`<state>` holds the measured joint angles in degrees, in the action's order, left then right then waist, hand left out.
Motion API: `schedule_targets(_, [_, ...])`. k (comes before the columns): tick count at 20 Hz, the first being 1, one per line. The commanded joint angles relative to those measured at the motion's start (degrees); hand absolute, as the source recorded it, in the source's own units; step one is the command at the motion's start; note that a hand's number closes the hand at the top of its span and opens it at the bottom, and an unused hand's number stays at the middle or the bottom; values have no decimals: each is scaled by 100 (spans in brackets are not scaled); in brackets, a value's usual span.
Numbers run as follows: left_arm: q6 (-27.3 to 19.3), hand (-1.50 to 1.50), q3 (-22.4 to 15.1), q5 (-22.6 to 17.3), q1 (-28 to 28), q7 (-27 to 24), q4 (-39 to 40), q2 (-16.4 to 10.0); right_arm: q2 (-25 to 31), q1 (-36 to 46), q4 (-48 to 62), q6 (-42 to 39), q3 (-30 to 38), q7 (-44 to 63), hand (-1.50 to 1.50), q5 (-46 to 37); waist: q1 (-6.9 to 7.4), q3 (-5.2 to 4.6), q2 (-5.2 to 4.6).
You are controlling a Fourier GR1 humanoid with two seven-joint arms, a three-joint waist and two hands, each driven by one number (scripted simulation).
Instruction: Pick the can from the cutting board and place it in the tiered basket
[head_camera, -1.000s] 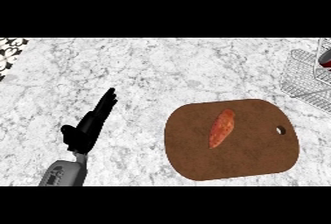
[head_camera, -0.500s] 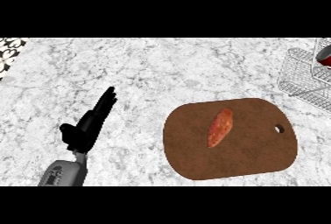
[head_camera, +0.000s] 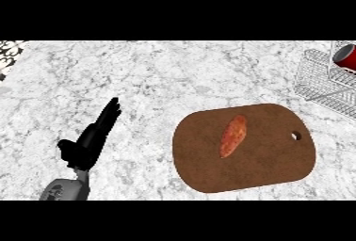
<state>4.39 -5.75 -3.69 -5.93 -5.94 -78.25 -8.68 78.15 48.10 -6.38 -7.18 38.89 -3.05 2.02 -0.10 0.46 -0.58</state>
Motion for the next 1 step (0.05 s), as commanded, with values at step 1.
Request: schedule_targets(1, [43,0,103,-130,7,123,-65,-28,534,-722,286,-877,272,-237,-150,239,-127,15,20])
